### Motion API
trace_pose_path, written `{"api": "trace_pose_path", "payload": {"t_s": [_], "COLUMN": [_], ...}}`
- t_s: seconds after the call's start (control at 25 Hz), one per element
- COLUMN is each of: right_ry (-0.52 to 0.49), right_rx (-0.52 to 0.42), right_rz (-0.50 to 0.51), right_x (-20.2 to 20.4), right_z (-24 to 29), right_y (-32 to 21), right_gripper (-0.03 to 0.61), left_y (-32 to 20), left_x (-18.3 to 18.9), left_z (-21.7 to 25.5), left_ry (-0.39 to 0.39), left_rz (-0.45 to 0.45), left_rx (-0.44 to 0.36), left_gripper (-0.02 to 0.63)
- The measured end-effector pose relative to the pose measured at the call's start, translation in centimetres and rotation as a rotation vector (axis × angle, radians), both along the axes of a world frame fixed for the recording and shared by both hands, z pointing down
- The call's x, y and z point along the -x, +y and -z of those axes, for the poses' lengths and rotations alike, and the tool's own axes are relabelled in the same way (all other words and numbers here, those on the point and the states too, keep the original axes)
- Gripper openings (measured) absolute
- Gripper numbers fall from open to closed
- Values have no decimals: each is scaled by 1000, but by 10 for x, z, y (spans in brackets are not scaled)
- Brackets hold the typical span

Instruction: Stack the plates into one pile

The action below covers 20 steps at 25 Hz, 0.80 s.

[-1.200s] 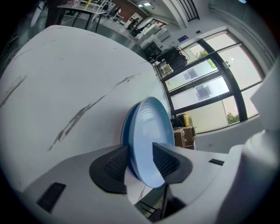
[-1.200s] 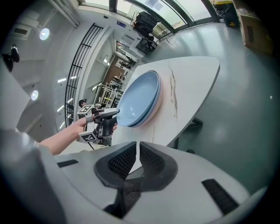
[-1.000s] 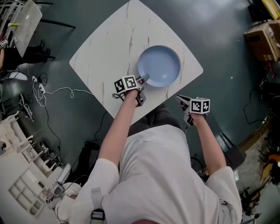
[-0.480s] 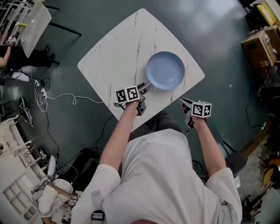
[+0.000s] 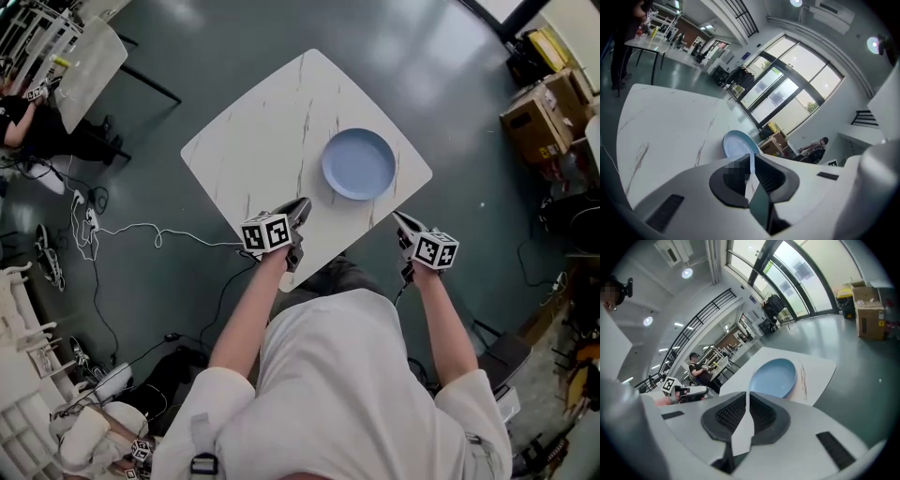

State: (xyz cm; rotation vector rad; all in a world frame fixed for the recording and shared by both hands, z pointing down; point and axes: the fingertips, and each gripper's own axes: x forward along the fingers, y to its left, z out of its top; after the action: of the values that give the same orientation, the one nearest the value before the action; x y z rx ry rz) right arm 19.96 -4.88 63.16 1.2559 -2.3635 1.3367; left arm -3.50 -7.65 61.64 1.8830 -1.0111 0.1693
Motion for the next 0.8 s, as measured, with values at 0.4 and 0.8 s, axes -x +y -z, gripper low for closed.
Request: {"api": "trace_pose_path", "payload": {"t_s": [0.4, 0.8], "right_ry": [191, 289], "right_rx": [-185, -276], "right_rz": [-47, -90], "right_x": [13, 34], "right_z": [60, 91], "right_y": [39, 86], "right_gripper": [40, 41], "left_y": [52, 91], "left_x": [46, 66], "left_z": [55, 92], "left_ry": [-126, -131], "left_rz": [-49, -110], "left_rx": [-210, -351], "left_gripper": [14, 14]}}
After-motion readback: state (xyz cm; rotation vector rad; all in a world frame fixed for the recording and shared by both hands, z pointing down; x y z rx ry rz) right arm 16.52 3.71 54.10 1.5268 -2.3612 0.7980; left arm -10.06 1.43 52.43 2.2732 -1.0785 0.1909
